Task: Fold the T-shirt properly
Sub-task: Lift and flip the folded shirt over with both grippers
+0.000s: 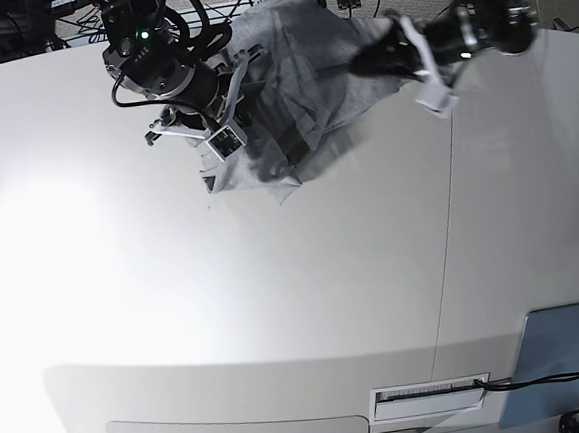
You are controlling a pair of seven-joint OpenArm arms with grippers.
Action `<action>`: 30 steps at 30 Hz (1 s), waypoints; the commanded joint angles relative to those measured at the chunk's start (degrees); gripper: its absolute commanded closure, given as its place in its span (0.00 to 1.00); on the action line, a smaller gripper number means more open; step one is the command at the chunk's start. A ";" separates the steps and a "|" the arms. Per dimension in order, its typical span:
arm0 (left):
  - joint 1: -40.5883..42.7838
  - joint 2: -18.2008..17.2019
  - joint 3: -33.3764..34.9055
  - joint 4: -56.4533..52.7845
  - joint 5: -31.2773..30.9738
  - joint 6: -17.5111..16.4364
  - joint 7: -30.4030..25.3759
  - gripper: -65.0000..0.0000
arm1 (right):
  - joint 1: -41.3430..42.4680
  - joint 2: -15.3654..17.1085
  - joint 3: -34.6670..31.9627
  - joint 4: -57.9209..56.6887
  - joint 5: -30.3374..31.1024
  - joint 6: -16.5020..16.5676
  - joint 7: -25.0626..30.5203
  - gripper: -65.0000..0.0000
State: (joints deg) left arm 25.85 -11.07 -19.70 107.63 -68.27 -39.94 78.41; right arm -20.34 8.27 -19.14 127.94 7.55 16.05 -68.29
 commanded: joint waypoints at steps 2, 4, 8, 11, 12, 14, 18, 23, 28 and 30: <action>-0.17 -0.39 3.26 0.96 5.92 -0.06 -0.90 1.00 | 0.17 0.00 0.07 0.98 0.55 -0.11 1.29 0.98; -0.11 -0.39 5.84 0.94 13.88 -0.06 -3.61 1.00 | 0.17 0.00 0.07 0.98 0.52 -0.11 1.16 0.98; -0.13 -0.39 7.98 0.83 28.85 1.03 -12.33 1.00 | 0.17 0.00 0.07 0.98 0.52 -0.11 0.79 0.98; -0.26 -0.37 7.96 -0.28 35.85 1.57 -19.54 1.00 | 0.17 0.00 0.07 0.98 0.52 -0.11 0.81 0.98; -0.46 -0.37 7.96 -1.01 37.59 1.55 -21.14 1.00 | 0.17 -0.02 0.07 1.01 0.55 -0.11 0.87 0.98; -1.57 -0.37 7.96 -3.23 40.68 1.62 -23.06 1.00 | 0.20 -0.02 0.07 1.01 0.55 -0.11 1.11 0.98; -5.81 -0.37 7.96 -9.81 43.25 4.15 -25.38 1.00 | 0.20 -0.02 0.07 1.01 0.55 -0.11 1.27 0.98; -11.91 -0.39 8.46 -18.01 43.21 3.98 -25.75 1.00 | 0.20 -0.02 0.07 1.03 0.55 -0.11 1.73 0.98; -16.31 -0.35 13.51 -22.64 43.50 4.15 -25.75 1.00 | 0.39 -0.07 0.00 1.03 2.29 -0.09 2.84 0.98; -17.46 -0.35 16.20 -22.84 44.96 4.35 -25.79 1.00 | 0.52 -0.22 -0.44 1.03 6.14 0.04 3.32 0.98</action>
State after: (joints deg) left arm 7.73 -11.31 -3.99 85.49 -28.60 -37.08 47.68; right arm -20.10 8.25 -19.35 127.94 12.99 16.05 -66.76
